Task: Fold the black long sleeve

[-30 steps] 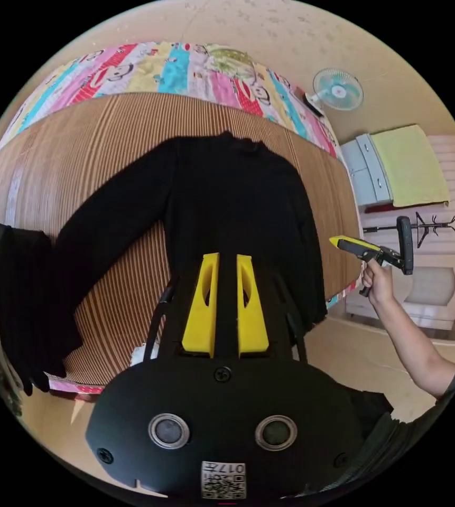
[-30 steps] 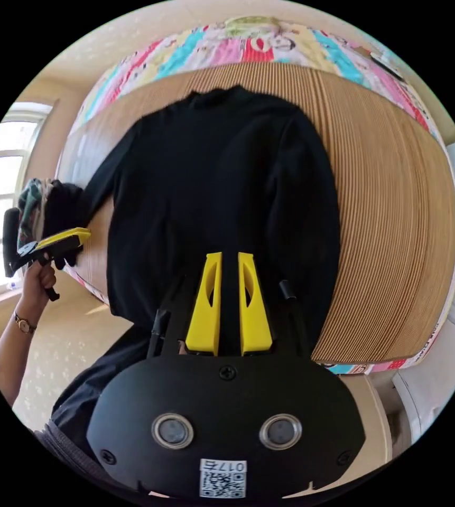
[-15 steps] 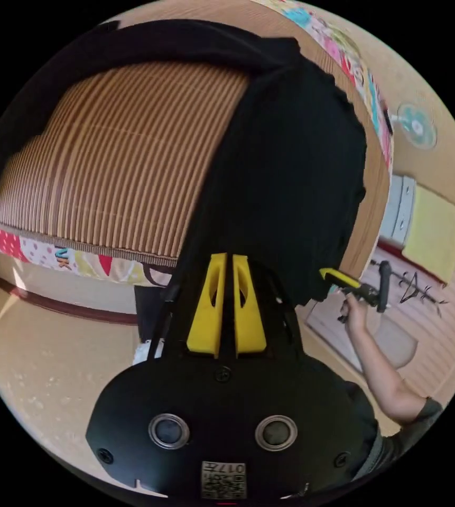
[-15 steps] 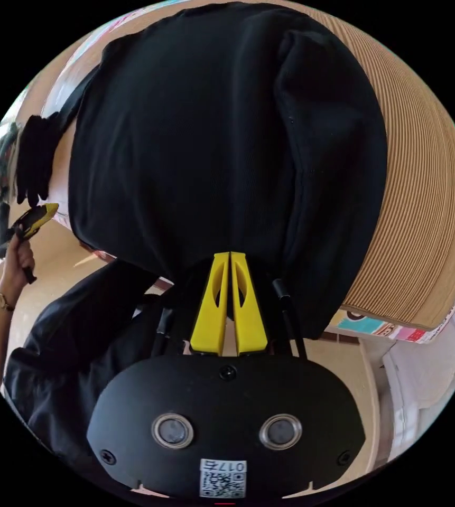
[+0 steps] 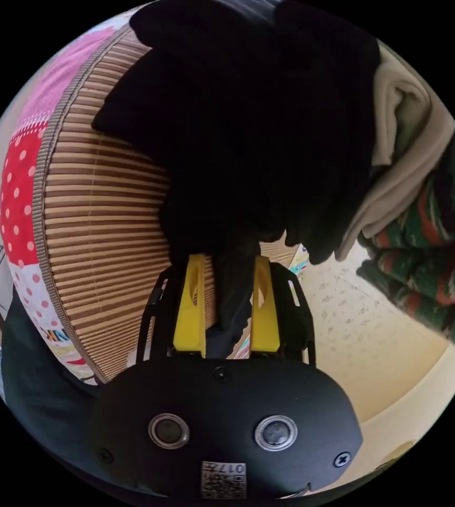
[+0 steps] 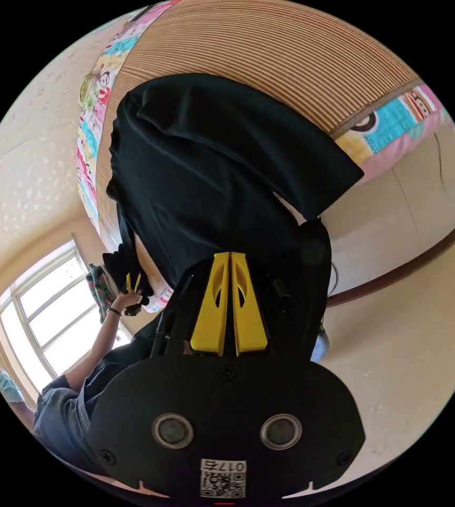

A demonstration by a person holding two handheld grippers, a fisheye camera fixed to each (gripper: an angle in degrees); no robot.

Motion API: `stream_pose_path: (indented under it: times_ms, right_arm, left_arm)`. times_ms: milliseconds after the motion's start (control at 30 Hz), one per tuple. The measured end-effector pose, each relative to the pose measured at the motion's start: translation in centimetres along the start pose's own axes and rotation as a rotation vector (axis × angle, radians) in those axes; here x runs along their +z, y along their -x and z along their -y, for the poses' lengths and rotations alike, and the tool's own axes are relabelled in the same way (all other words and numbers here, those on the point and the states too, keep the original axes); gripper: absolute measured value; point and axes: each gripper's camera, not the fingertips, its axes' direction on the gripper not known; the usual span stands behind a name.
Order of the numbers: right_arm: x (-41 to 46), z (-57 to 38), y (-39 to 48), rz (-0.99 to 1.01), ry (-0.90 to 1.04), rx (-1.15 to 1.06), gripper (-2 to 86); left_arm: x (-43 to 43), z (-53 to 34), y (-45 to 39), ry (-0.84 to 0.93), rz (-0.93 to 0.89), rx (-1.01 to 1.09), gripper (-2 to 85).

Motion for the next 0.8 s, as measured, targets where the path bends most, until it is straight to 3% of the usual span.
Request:
stream_pose_path:
  times_ms: [167,367,433,467,633,800]
  right_arm:
    - [-3.6,-2.2,-0.4,0.056,-0.066,0.094,0.2]
    - [-9.4,-1.9,-0.8,0.144,-0.124,0.148,0.2]
    - [-11.5,-1.5,-1.4,0.19,-0.156,0.158,0.2]
    - [-12.8,-1.1,-2.0,0.225,-0.173,0.171,0.2]
    - [-17.4,0.8,-5.5,0.436,-0.257,0.252,0.3]
    - [-20.8,3.0,-10.1,0.655,-0.302,0.365,0.6]
  left_arm:
    - [-1.4,0.7,0.5,-0.115,-0.056,-0.071,4.2]
    - [-2.3,-2.9,-4.8,0.059,0.01,0.111,2.9]
    - [-3.0,-7.6,-11.3,0.177,0.052,0.449,2.8]
    - [-3.2,-9.1,-12.8,0.186,0.096,0.523,2.8]
    - [-3.3,-24.9,-25.0,0.033,0.229,1.206,3.3]
    - [3.8,-42.1,-28.6,0.01,0.242,1.711,3.8]
